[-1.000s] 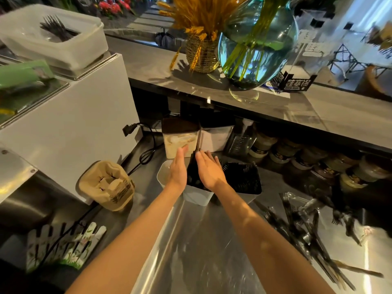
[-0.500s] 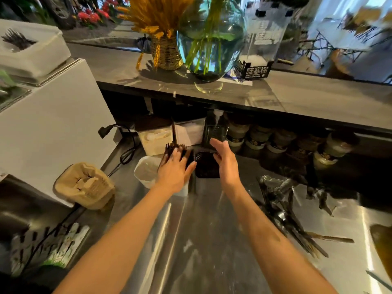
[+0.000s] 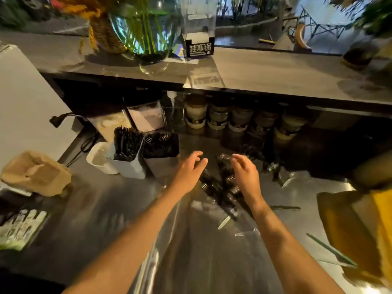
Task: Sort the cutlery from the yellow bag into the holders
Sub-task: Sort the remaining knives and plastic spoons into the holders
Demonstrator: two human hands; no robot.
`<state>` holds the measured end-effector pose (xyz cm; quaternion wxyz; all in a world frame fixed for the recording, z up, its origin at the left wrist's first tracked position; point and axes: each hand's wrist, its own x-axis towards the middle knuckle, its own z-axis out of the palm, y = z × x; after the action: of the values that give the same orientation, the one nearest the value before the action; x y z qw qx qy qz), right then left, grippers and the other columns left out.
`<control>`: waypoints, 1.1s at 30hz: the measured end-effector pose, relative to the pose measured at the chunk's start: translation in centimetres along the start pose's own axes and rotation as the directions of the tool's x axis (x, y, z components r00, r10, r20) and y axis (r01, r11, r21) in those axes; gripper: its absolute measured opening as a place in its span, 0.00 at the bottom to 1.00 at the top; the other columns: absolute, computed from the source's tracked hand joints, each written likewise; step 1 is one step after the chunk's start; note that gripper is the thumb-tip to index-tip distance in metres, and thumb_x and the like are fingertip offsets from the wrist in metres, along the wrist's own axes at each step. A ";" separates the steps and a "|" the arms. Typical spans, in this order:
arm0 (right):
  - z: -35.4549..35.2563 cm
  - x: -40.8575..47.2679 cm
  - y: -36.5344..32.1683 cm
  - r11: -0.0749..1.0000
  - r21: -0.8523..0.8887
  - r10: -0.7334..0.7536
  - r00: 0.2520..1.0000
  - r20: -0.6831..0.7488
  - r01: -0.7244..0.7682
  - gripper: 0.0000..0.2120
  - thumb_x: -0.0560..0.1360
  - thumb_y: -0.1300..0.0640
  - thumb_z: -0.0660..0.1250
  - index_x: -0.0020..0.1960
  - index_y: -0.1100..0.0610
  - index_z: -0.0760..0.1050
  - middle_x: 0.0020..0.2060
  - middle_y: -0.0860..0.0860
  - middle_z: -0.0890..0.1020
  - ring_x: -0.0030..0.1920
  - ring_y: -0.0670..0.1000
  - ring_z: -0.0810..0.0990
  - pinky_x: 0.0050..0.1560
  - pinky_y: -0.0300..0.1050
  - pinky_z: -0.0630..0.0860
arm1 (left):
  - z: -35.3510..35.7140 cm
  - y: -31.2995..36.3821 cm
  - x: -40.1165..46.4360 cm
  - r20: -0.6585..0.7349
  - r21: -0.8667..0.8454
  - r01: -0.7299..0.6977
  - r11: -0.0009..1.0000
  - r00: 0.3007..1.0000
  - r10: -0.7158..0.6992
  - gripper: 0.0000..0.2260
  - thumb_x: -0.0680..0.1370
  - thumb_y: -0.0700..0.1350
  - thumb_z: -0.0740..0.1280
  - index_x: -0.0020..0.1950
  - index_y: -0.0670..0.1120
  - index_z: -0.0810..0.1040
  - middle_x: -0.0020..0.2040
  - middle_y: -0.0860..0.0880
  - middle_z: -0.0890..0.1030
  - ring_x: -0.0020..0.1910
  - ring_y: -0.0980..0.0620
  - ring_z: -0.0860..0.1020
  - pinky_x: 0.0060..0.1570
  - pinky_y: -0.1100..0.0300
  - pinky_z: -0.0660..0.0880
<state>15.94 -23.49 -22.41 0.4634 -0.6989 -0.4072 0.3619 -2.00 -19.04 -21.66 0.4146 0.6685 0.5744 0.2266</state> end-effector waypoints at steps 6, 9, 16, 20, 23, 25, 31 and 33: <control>-5.4 0.1 10.2 0.905 -0.363 0.250 0.968 0.028 -0.223 0.31 0.70 0.35 0.71 0.63 0.57 0.77 0.58 0.55 0.81 0.63 0.59 0.76 0.64 0.52 0.72 | 9.9 -3.5 0.2 0.184 -0.399 0.537 0.744 0.841 -0.508 0.21 0.81 0.61 0.58 0.60 0.46 0.77 0.57 0.45 0.79 0.56 0.42 0.77 0.61 0.47 0.72; -5.9 0.2 12.6 0.763 -0.586 0.383 0.921 0.069 -0.273 0.40 0.69 0.29 0.68 0.65 0.61 0.74 0.61 0.60 0.78 0.65 0.62 0.73 0.65 0.54 0.69 | 12.2 -4.4 -0.4 0.142 -0.491 0.604 0.628 0.766 -0.626 0.22 0.83 0.61 0.55 0.59 0.44 0.76 0.60 0.39 0.79 0.51 0.40 0.78 0.53 0.47 0.73; -0.7 0.3 12.6 0.588 -0.807 0.251 0.960 0.120 -0.053 0.56 0.64 0.23 0.66 0.78 0.60 0.59 0.72 0.61 0.68 0.72 0.63 0.66 0.70 0.59 0.65 | 13.2 -4.6 -2.0 -0.001 -0.695 0.478 0.536 0.746 -0.666 0.14 0.85 0.51 0.56 0.62 0.45 0.76 0.56 0.47 0.79 0.52 0.47 0.78 0.42 0.56 0.74; 2.4 0.3 12.5 0.526 -0.850 0.174 0.977 0.122 0.012 0.57 0.66 0.25 0.66 0.80 0.61 0.53 0.71 0.60 0.68 0.70 0.61 0.67 0.69 0.57 0.64 | 12.7 -6.7 -2.1 -0.024 -0.781 0.416 0.465 0.724 -0.689 0.18 0.85 0.48 0.56 0.71 0.40 0.71 0.65 0.42 0.75 0.58 0.46 0.74 0.44 0.59 0.73; 3.8 0.5 13.2 0.572 -0.817 0.122 0.977 0.174 0.075 0.48 0.75 0.33 0.65 0.81 0.60 0.50 0.70 0.59 0.70 0.69 0.60 0.68 0.69 0.54 0.64 | 12.2 -7.8 -2.0 -0.002 -0.778 0.427 0.461 0.732 -0.681 0.18 0.85 0.48 0.56 0.70 0.39 0.72 0.63 0.40 0.76 0.57 0.46 0.75 0.46 0.56 0.74; 4.1 0.4 13.5 0.580 -0.806 0.085 0.976 0.202 0.116 0.43 0.77 0.38 0.64 0.81 0.59 0.50 0.68 0.58 0.72 0.68 0.59 0.69 0.68 0.53 0.65 | 11.8 -8.4 -1.9 0.018 -0.755 0.449 0.478 0.742 -0.670 0.17 0.85 0.48 0.56 0.67 0.40 0.73 0.60 0.40 0.78 0.56 0.46 0.76 0.47 0.55 0.76; 3.5 0.8 13.8 0.576 -0.800 0.055 0.968 0.246 0.171 0.39 0.78 0.43 0.65 0.81 0.58 0.53 0.65 0.56 0.76 0.65 0.58 0.72 0.66 0.50 0.67 | 11.1 -9.4 -0.9 0.113 -0.694 0.521 0.496 0.760 -0.640 0.17 0.85 0.50 0.56 0.65 0.40 0.75 0.49 0.45 0.79 0.45 0.50 0.76 0.46 0.54 0.77; 3.0 0.9 13.5 0.635 -0.758 0.071 0.965 0.251 0.150 0.38 0.77 0.47 0.67 0.81 0.56 0.54 0.64 0.54 0.78 0.64 0.58 0.74 0.62 0.50 0.70 | 10.9 -9.2 -0.5 0.136 -0.671 0.546 0.502 0.756 -0.640 0.18 0.85 0.50 0.56 0.64 0.39 0.76 0.49 0.44 0.79 0.43 0.51 0.75 0.44 0.54 0.76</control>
<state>16.80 -24.81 -36.23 0.0714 -0.7671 -0.5944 0.2305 1.05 -22.79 -35.13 0.6406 0.2157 0.6708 0.3052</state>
